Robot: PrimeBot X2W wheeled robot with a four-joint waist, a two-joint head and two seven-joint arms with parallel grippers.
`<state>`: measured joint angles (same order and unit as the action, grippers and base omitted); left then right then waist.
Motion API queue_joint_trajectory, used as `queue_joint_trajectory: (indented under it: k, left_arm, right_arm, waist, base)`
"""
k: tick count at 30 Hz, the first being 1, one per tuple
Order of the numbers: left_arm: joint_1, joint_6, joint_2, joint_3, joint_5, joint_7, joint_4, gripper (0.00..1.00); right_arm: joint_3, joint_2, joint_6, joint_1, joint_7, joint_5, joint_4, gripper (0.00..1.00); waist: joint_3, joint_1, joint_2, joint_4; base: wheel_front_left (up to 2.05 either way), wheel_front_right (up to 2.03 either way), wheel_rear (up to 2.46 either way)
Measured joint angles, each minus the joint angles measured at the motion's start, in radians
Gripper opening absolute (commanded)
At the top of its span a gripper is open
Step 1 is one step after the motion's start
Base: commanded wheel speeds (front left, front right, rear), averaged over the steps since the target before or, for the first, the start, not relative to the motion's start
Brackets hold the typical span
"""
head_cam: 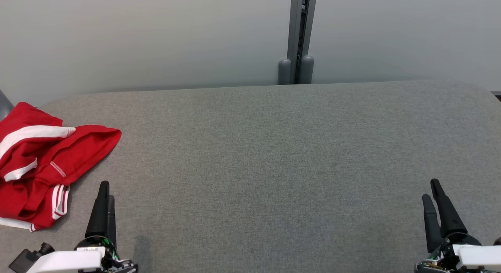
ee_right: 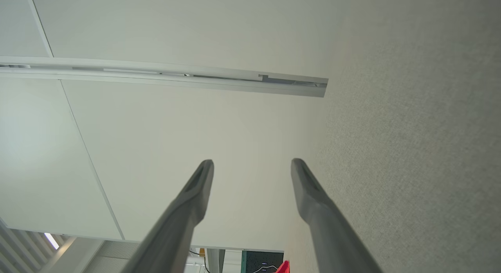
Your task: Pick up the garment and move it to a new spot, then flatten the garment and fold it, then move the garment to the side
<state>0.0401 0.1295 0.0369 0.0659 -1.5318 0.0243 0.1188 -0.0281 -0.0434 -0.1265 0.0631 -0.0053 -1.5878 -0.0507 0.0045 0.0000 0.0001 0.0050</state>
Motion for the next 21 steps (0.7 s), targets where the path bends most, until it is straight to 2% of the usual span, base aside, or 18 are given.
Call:
queue_joint_trajectory:
  k: [16,21]
  left_arm:
    - [-0.024,0.0,0.003,-0.006,0.237,-0.06,-0.016,1.0]
    - [-0.029,-0.012,0.004,-0.006,0.358,-0.078,-0.02,1.0]
  right_arm:
    - [0.037,-0.033,0.0,-0.037,-0.064,0.144,0.016,1.0]
    - [0.044,-0.038,0.0,-0.041,-0.078,0.228,0.021,1.0]
  waist:
    - [0.001,0.0,0.0,0.001]
    - [0.001,0.0,0.0,0.001]
  base:
    - [0.0,0.0,0.0]
    - [0.0,0.0,0.0]
